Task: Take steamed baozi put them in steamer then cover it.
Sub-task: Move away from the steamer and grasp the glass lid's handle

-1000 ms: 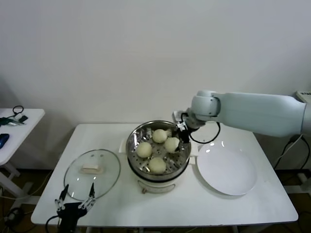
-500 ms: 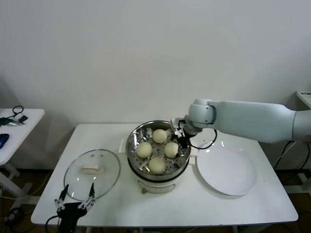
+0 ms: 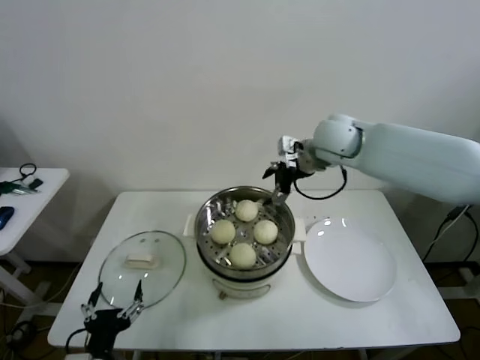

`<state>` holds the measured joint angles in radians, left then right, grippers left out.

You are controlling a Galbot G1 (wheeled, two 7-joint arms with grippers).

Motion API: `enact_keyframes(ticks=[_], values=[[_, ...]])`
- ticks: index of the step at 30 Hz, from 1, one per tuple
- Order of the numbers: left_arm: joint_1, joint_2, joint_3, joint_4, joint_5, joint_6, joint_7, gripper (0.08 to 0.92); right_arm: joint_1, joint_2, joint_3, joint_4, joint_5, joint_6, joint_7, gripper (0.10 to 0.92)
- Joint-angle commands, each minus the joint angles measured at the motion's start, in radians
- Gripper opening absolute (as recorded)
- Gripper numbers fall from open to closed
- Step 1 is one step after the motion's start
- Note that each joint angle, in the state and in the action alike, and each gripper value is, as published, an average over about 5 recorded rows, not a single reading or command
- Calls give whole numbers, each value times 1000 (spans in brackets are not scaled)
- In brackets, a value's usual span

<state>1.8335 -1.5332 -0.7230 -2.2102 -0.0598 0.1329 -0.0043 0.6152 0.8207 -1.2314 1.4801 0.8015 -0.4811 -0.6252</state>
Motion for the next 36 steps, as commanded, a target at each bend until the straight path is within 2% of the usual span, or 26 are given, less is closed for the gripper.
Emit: enact_keyframes(ticks=[1,6,9,14,17,24,31,33,36], values=[[-22,9,-1,0,-4,29,-1,823,-478,-277,630,37,-5,100,412,823],[-70,49,-2,25,-9,23,11,823,-836,-410,949,86,-94,227,421,823],[-90,69,-1,48,-16,3,16,823,-1119,-437,1204,99,-125,301,421,823],[-116,84,-2,79,-11,-20,19,823,-1613,-343,1688,121,-152,397,417,823],[-129,90,-3,90,-2,-30,18,823,-1807,-263,1856,122,-154,467,407,823],[-130,109,-9,110,29,-68,16,823,-2018,-53,1977,97,-162,674,362,823],[-132,132,-13,142,115,-140,-1,823,-2112,139,1940,98,-216,848,373,823],[-133,141,-13,151,194,-154,-37,823,-2134,184,1922,99,-238,866,385,823],[-135,163,-12,177,447,-185,-191,823,-2162,234,1895,95,-267,874,395,823]])
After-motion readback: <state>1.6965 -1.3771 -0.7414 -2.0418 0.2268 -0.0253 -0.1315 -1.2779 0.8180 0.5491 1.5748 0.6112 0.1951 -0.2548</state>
